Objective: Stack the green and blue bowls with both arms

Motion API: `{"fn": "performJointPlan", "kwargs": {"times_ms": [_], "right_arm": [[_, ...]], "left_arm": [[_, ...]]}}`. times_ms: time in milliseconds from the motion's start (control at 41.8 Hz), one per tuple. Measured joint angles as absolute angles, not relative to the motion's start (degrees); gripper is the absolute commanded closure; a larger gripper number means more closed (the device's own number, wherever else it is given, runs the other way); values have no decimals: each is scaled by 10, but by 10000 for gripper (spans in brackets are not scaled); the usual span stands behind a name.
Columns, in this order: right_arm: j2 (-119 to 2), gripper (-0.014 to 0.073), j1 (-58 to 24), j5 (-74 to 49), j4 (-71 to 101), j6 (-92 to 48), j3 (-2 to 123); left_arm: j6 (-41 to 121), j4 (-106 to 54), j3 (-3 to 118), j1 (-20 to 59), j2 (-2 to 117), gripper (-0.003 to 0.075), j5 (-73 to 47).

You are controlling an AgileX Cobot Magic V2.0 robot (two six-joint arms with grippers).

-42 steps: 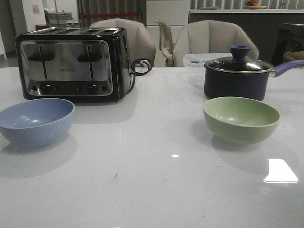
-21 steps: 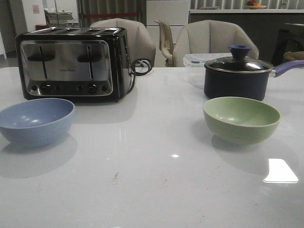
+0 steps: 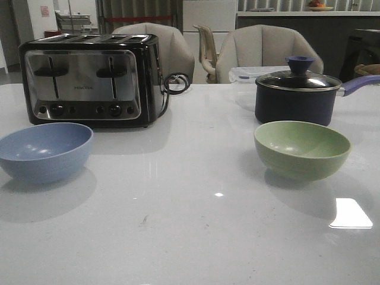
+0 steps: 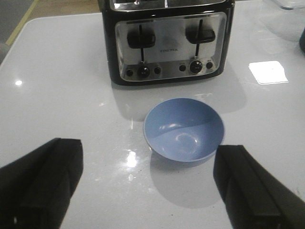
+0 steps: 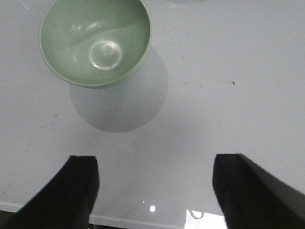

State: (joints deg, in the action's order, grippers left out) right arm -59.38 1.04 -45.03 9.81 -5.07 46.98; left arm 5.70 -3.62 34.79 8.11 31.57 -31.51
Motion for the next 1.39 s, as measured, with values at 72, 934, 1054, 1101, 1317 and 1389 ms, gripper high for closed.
{"fn": "performJointPlan", "kwargs": {"times_ms": [72, 934, 1054, 1101, 1317, 1389], "right_arm": [[-638, -6, 3, -449, 110, -59, 501], [-1098, 344, -12, -427, 128, -71, 766], [-1098, 452, -12, -427, 128, -71, 768], [-1098, 476, -12, -427, 127, -71, 768], [-1098, 543, -13, -440, 127, -71, 772], [-1090, 545, -18, -458, 124, -71, 780]], "left_arm": [[74, -40, 348, 112, 316, 104, -313], [91, -44, 348, 236, 316, 104, -310], [91, -44, 348, 236, 316, 104, -310], [91, -44, 348, 236, 316, 104, -310], [91, -44, 348, 236, 316, 104, -309], [91, -44, 348, 236, 316, 104, -309]]}}
